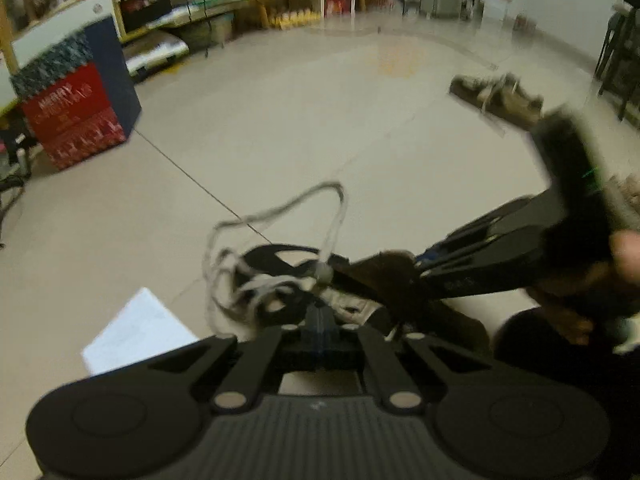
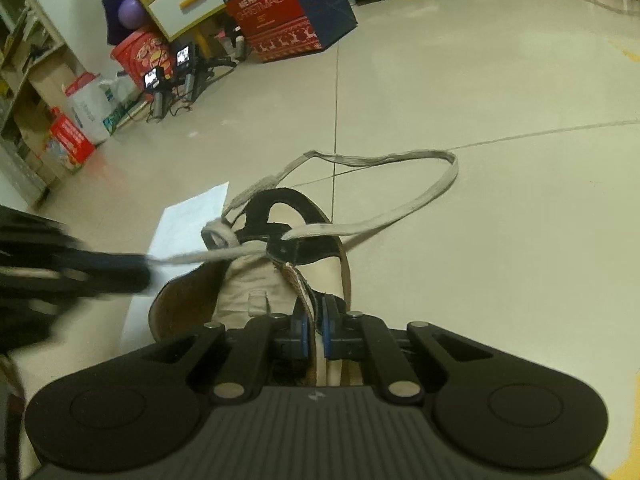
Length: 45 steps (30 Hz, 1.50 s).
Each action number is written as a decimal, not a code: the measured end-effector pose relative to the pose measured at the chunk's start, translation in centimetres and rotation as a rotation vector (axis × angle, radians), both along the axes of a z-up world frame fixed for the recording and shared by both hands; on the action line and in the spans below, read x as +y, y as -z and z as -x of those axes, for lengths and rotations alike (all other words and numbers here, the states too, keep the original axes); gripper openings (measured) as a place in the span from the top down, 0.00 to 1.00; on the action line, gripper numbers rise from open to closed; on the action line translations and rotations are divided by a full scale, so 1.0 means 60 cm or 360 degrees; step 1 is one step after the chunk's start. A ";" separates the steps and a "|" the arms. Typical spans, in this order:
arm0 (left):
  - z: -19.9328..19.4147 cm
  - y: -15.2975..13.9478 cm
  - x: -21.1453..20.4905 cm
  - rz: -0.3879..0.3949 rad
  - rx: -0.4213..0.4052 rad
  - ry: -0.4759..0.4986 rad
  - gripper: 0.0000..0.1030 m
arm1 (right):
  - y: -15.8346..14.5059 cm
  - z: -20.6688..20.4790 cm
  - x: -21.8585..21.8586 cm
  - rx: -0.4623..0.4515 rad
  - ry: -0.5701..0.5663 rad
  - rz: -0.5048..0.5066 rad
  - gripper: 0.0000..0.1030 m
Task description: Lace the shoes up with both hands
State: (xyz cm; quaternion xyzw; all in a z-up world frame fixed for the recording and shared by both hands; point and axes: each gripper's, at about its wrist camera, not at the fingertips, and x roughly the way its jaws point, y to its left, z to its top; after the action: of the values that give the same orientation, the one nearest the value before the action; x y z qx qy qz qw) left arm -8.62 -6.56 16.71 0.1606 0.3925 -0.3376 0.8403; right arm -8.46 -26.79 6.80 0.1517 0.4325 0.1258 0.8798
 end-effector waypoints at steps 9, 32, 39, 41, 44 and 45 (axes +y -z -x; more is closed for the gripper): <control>-0.033 0.021 0.070 0.0184 0.0145 -0.0283 0.99 | -0.030 0.015 0.027 -0.0206 -0.0298 0.0239 0.71; -0.022 0.144 -0.066 -0.0117 0.0053 -0.0010 0.56 | -0.040 -0.033 0.065 -0.0718 -0.0955 0.0475 0.98; -0.022 0.154 -0.098 -0.0192 -0.0001 -0.0139 0.81 | -0.051 -0.005 0.049 -0.0661 -0.0741 0.0164 0.98; -0.022 0.159 -0.100 -0.0180 0.0013 -0.0196 0.86 | -0.059 -0.001 0.040 -0.0644 -0.0703 0.0085 0.98; -0.020 0.163 -0.115 -0.0200 -0.0017 -0.0218 0.86 | -0.047 0.004 0.046 -0.0605 -0.0690 0.0170 0.98; -0.015 0.157 -0.118 -0.0207 -0.0046 -0.0215 0.85 | -0.038 0.001 0.048 -0.0584 -0.0674 0.0209 0.98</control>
State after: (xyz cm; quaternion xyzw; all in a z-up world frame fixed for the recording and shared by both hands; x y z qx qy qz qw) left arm -7.70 -13.63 7.26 0.1927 0.4115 -0.2516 0.8546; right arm -8.54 -23.92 9.05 -0.0246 0.2953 0.3039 0.9055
